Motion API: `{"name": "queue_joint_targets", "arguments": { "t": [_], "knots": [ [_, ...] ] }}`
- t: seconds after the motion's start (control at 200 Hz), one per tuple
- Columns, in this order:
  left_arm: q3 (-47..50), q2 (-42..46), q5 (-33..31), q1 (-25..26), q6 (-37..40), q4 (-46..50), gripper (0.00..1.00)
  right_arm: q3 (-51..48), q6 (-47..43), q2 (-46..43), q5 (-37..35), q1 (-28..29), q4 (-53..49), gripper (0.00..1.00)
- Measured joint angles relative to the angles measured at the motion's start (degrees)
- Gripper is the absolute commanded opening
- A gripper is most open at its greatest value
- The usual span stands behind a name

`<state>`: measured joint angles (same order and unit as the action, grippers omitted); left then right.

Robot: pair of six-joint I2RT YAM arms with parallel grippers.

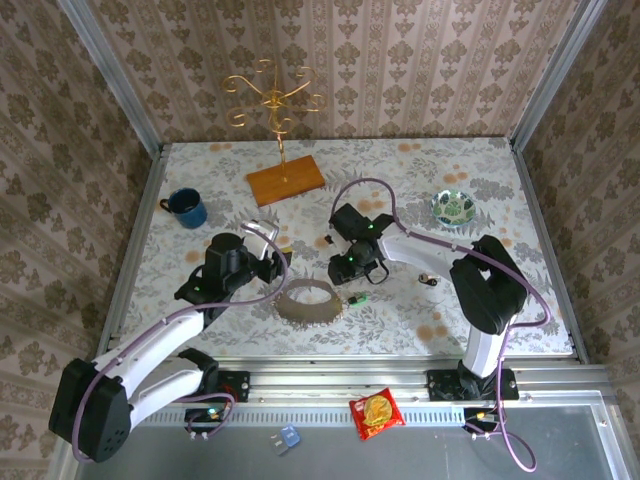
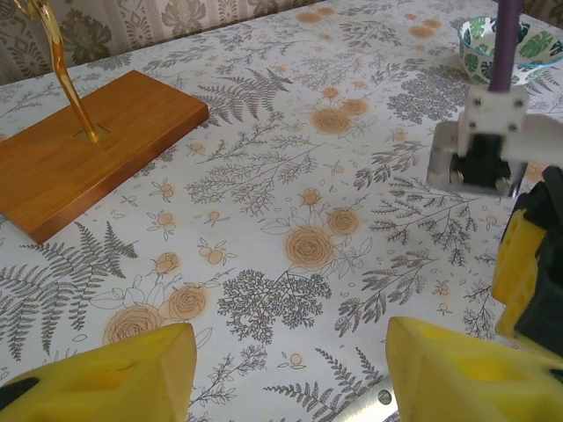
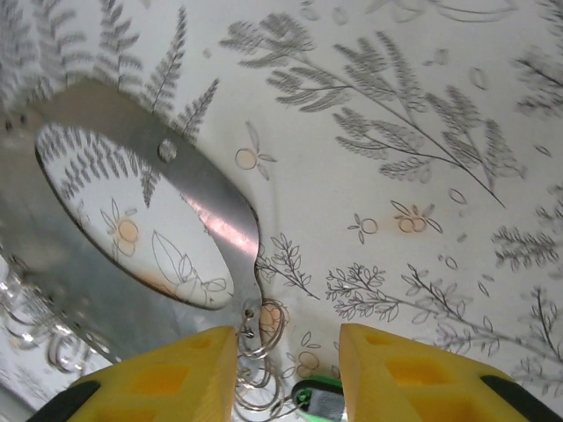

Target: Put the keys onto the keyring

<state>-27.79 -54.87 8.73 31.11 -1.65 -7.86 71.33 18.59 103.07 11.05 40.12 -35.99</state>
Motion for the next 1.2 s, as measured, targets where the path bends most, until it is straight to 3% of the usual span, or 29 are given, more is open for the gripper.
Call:
{"name": "queue_joint_targets", "arguments": {
  "t": [0.2,0.405,0.88,1.2],
  "knots": [
    [0.0,0.0,-0.2,0.0,0.0,0.0,0.59,-6.0,20.4,-3.3,-1.5,1.9,4.0,0.36],
    [0.0,0.0,-0.2,0.0,0.0,0.0,0.59,-7.0,32.5,-2.4,-1.4,3.2,8.5,0.3],
    [0.0,0.6,-0.2,0.0,0.0,0.0,0.59,-8.1,40.3,-1.1,-3.4,3.7,9.5,0.32],
    [0.0,0.6,-0.2,0.0,0.0,0.0,0.59,-8.1,41.3,0.6,-3.3,3.7,9.5,0.25]
  ]
}}
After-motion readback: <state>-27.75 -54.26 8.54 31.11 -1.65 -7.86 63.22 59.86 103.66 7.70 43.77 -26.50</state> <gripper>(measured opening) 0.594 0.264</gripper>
